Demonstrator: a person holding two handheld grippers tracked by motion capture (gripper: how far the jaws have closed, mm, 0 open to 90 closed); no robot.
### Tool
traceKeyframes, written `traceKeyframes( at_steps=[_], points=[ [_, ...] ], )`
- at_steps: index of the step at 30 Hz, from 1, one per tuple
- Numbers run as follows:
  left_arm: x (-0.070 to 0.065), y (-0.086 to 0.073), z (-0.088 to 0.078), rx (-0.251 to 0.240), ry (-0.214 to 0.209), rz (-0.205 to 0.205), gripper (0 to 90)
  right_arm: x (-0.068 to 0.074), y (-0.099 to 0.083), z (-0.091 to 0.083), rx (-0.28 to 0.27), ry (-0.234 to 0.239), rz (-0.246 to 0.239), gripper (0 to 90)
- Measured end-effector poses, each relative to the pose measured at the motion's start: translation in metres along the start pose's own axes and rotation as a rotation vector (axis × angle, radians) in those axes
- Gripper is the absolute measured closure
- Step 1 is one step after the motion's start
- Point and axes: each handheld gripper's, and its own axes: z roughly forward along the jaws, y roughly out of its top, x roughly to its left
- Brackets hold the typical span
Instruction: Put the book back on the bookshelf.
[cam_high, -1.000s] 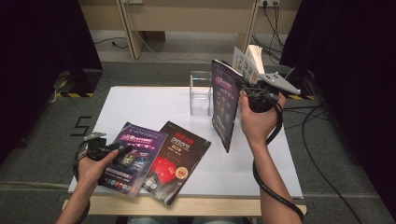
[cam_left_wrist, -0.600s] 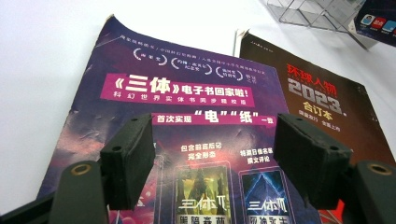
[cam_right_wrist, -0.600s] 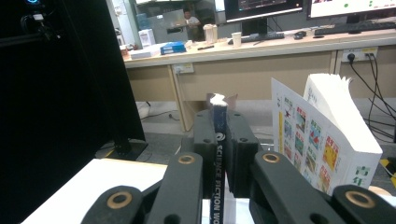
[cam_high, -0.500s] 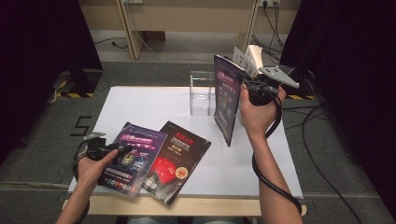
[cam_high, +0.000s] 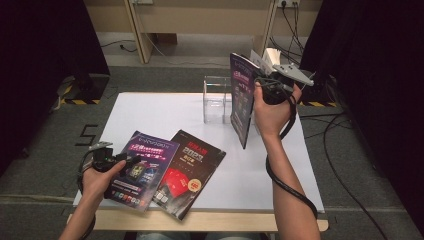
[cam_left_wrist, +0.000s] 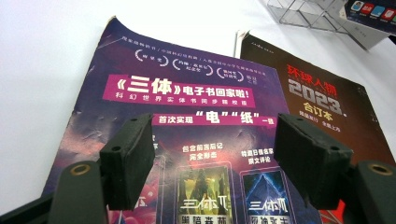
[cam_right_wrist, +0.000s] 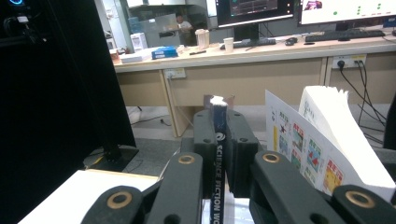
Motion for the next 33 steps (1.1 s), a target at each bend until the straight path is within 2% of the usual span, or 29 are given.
traceKeyframes(
  at_steps=[9,14,23,33],
  points=[
    [0.001,0.0,0.0,-0.003,-0.001,0.0,27.8,0.0,0.001,0.02,-0.006,-0.016,-0.007,84.8],
    [0.002,-0.001,0.001,0.0,0.002,-0.002,27.8,0.0,0.004,0.031,-0.012,-0.029,-0.026,84.8],
    [0.003,-0.001,0.001,0.0,0.004,-0.005,27.7,0.001,0.004,0.05,-0.005,-0.043,-0.021,84.8],
    [0.004,-0.001,0.001,-0.002,0.004,-0.009,27.7,0.003,0.005,0.068,-0.025,-0.057,-0.023,84.8]
  ],
)
